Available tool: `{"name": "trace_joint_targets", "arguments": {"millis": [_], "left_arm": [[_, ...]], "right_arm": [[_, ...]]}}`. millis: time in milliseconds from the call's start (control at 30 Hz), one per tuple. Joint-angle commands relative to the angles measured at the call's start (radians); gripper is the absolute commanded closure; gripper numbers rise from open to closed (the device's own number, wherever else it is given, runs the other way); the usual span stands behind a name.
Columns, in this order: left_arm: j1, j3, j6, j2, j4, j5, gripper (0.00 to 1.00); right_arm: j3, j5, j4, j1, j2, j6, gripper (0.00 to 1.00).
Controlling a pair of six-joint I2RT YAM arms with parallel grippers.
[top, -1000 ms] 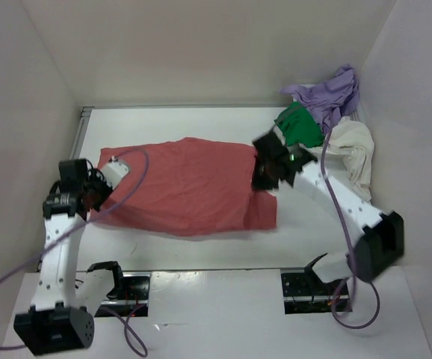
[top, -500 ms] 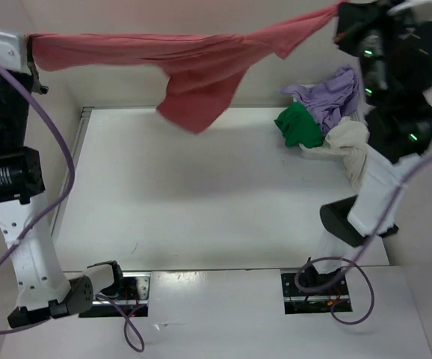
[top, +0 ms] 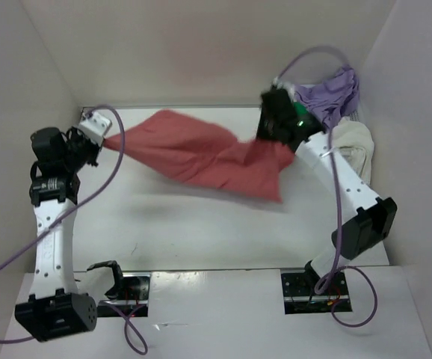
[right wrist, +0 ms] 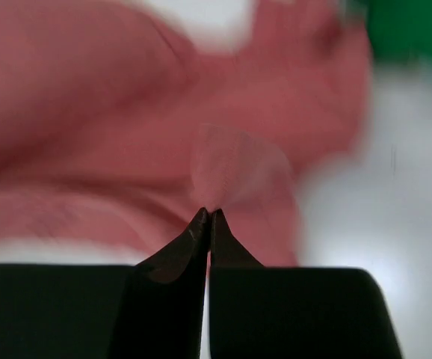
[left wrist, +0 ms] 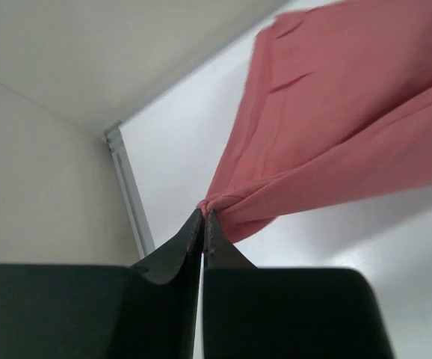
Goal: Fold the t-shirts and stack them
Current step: Flatten out the tshirt
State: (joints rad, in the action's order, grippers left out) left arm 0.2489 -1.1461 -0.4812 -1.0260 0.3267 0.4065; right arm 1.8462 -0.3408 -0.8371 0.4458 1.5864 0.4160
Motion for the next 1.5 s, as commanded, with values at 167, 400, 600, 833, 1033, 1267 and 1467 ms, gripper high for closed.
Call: {"name": "trace_joint_targets", "arguments": {"millis": [167,400,600,833,1033,1267,1467], "left_arm": [[0.007,0.184,-0.445,0.201,0.343,-0.050,1.00],[0.007,0.304,-0.553,0.210,0.518,-0.175,1.00],[0.016,0.313,-0.504,0.198,0.520,-0.173,1.00],[0.016,0.290,-0.520,0.185,0.584,-0.211,1.00],[0.016,0.365,-0.563,0.204,0.667,-0.250,1.00],[0.016,0.398,-0.600,0.204,0.678,-0.299,1.00],[0.016,0.379,-0.632,0.224,0.722,-0.336,1.00]], "right_arm": [[-0.786,0.190,0.058,0.074,-0.514,0.332,1.00],[-1.027,0.302,0.039,0.232,-0.689,0.564,1.00],[-0.997,0.266,0.016,0.239,-0.672,0.525,1.00],[-0.944,0.316,-0.022,0.241,-0.572,0.510,1.00],[-1.048,0.365,-0.138,0.251,-0.782,0.601,1.00],[-1.110,0.427,-0.158,0.318,-0.813,0.675,1.00],[-1.110,0.404,-0.218,0.402,-0.904,0.794,1.00]]}}
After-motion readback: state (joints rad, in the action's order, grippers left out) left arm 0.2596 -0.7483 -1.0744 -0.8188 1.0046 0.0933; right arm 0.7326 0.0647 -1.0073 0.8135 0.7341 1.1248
